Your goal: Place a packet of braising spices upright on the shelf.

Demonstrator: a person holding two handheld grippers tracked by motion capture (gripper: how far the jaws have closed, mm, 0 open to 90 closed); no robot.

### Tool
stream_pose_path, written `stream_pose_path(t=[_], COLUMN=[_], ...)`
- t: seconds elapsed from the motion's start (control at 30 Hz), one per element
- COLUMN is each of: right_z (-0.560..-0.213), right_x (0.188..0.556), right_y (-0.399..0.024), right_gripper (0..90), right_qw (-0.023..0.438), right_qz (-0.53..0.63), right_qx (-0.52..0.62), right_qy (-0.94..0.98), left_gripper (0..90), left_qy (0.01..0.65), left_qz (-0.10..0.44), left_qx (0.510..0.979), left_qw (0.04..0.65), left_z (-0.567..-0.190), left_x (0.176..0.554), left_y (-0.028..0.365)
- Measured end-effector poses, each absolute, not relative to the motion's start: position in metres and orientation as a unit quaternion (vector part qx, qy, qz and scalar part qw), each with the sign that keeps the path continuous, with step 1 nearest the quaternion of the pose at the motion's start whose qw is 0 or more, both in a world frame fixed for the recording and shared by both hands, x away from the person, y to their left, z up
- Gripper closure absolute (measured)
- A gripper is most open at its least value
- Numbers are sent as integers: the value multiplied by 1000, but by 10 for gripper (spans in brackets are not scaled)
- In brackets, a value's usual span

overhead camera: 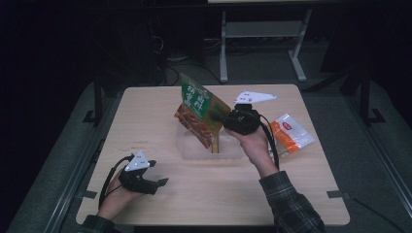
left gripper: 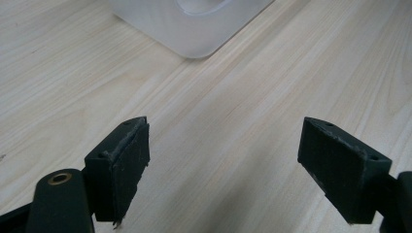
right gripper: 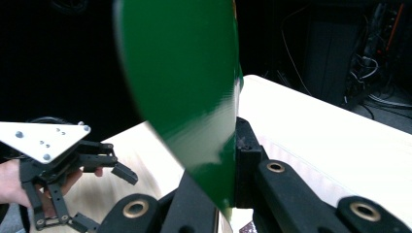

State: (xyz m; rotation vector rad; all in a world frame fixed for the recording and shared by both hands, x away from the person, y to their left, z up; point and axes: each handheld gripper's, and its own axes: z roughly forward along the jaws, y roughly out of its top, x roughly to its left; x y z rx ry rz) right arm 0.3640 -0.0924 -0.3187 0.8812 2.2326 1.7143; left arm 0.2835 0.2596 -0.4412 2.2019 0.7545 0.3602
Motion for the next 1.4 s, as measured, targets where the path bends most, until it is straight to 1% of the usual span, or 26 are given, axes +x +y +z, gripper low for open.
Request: stream_pose_path(t=[0.23,1.07,1.2,1.4], right_z=[-326,-344,-349,-355], right_x=[367,379,382,385], right_y=[-92,-77,-72,-69], right_gripper=[896,895,894,892], right_qw=[108,115,116,112], right_qz=[568,554,550,543], right_qx=[306,311,308,308], right_qy=[756,764,767,773], left_gripper=[183,177,168,131], left_qy=[292,283,281,278], left_qz=[138,130,128,119], left_qx=[868,878,881,890], left_qw=[377,363,358,342], left_z=[-443,-447,-447,-453], left_x=[284,284,284,286], left_y=[258,255,254,251])
